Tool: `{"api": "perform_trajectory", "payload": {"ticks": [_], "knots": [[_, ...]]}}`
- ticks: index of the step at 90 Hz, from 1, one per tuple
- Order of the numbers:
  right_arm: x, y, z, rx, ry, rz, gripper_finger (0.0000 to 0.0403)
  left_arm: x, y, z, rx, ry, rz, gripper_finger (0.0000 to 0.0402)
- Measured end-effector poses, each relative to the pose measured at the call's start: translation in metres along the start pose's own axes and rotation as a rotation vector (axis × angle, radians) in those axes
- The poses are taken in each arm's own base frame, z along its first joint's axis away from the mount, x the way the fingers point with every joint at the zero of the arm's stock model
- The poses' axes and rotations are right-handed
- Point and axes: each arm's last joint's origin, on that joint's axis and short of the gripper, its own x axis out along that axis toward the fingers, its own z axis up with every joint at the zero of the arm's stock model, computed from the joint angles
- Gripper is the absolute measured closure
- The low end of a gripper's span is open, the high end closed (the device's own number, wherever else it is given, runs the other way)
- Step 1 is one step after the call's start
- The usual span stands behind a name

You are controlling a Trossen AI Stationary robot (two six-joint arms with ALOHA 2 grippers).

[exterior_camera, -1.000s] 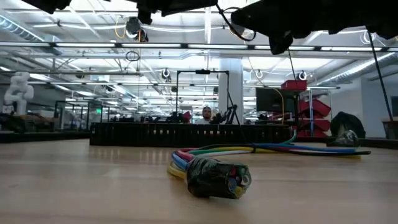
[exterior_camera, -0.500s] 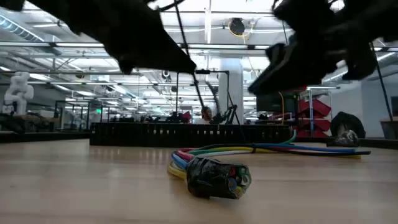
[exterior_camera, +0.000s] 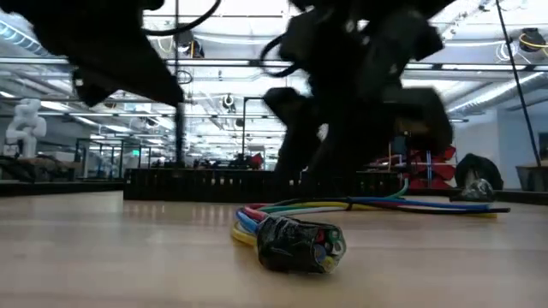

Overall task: Ziptie cables
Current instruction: Wrap the black zip tie on the cables

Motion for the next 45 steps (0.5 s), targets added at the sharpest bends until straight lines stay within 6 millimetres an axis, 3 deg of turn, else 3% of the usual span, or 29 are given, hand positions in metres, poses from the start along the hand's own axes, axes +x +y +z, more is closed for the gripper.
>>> {"api": "perform_trajectory", "payload": {"ticks": [19, 45], "knots": [[0.017, -0.006, 0.019, -0.13, 0.069, 0.039, 0.0245, -0.008, -0.001, -0.013, -0.018, 0.022, 0.033, 0.0402], [0.014, -0.011, 0.032, -0.19, 0.067, 0.053, 0.0245, -0.008, 0.002, -0.014, -0.015, 0.031, 0.057, 0.0402]]}}
